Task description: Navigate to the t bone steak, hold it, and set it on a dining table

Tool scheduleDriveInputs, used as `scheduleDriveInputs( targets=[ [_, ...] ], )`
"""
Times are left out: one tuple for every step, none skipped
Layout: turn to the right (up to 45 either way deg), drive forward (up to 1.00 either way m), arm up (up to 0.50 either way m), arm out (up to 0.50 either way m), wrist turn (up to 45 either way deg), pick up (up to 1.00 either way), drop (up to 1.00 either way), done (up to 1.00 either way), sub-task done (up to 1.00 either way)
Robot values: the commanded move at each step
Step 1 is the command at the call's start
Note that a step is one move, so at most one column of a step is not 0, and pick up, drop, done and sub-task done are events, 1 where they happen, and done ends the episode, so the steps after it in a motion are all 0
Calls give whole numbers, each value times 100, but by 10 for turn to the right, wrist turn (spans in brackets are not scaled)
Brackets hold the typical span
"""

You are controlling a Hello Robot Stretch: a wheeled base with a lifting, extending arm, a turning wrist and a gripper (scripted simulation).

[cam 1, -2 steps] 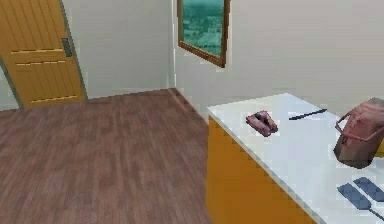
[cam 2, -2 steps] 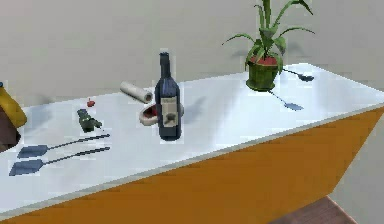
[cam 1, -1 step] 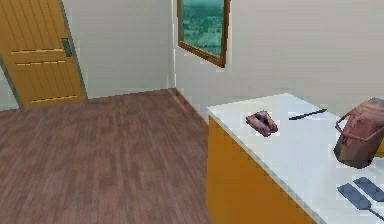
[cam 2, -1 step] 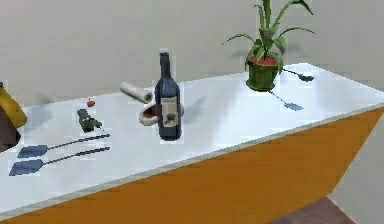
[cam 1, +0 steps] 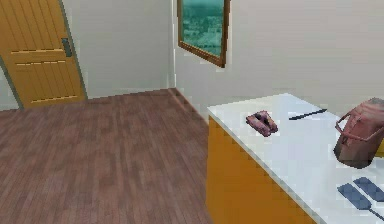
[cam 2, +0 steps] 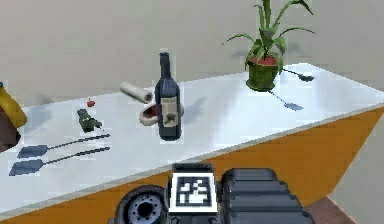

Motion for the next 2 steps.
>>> scheduleDriveInputs(
  targets=[
    [0, 0, 0, 44, 0, 0, 0, 0, 0],
    [0, 0, 0, 0, 450, 0, 0, 0, 0]
  ],
)
